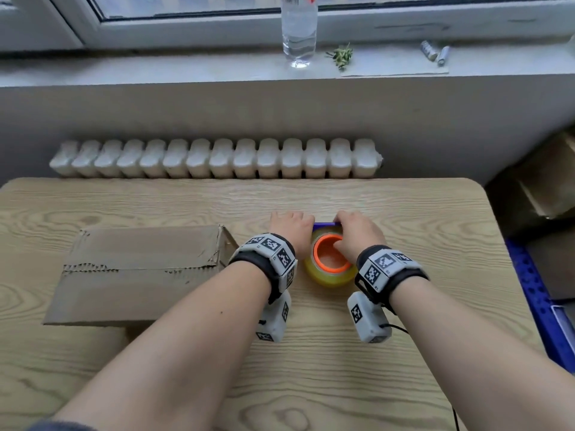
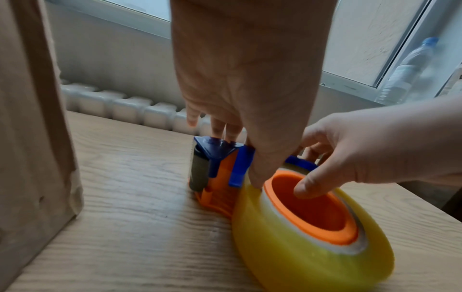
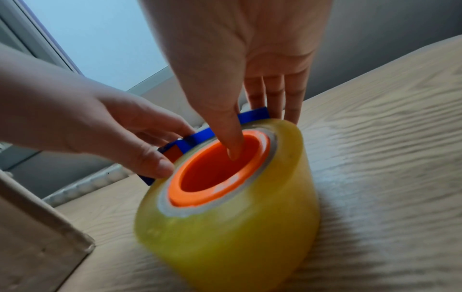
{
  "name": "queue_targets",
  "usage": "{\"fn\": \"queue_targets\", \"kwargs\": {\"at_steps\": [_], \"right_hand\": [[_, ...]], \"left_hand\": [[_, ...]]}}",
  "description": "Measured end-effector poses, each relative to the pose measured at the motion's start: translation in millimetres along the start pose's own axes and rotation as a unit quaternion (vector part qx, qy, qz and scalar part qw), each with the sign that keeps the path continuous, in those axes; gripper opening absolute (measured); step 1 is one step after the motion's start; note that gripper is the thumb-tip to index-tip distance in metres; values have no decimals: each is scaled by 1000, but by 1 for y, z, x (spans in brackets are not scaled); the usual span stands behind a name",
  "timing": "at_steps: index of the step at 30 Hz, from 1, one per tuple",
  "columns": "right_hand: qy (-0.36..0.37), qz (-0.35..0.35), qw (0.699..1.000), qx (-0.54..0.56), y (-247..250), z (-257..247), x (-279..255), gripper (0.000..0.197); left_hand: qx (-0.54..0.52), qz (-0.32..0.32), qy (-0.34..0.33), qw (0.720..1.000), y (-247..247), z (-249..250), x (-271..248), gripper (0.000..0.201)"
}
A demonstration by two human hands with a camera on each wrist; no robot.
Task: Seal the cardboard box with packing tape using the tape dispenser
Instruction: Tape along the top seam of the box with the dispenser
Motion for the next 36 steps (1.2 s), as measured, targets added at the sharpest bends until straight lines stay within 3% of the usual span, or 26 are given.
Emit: {"fn": "queue_targets", "kwargs": {"at_steps": [3, 12, 16, 19, 21, 24, 26, 30, 33, 36], "right_hand": [[-18, -20, 1000, -14, 2, 1, 1, 30], [-44, -67, 996, 31, 3, 1, -9, 45], [-52, -72, 996, 17, 16, -2, -27, 13], [-63, -29, 997, 37, 27, -4, -51, 29], [-60, 7, 997, 56, 37, -4, -65, 40], [-35, 63, 995, 67, 52, -10, -93, 39], [-24, 92, 994, 60, 60, -17, -108, 43], [-8, 131, 990, 59, 66, -44, -141, 48], [22, 152, 986, 58, 65, -69, -162, 42], [48, 164, 984, 56, 60, -96, -179, 39]], "left_hand": [[-1, -17, -7, 1000, 1, -2, 2, 55], [-15, -31, 6, 999, 8, -6, -10, 52], [-26, -15, -1, 1000, 16, -3, -26, 44], [-85, 33, -17, 996, 27, 0, -47, 29], [-158, 65, -25, 985, 35, -2, -59, 23], [-233, 112, -31, 966, 43, -11, -83, 32], [-247, 130, -29, 960, 46, -18, -97, 39], [-269, 161, -20, 949, 47, -41, -131, 35], [-346, 155, -38, 925, 45, -64, -154, 37], [-474, 102, -54, 873, 37, -82, -179, 35]]}}
Point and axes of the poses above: each hand's wrist, its own x-axis towards the middle knuckle, its own y-axis out of the back of the hand, z = x × y, the point moved 2 cm from there along x, towards the middle knuckle, and after that the axes turned 14 degrees about -z, right-handed, at the moved point
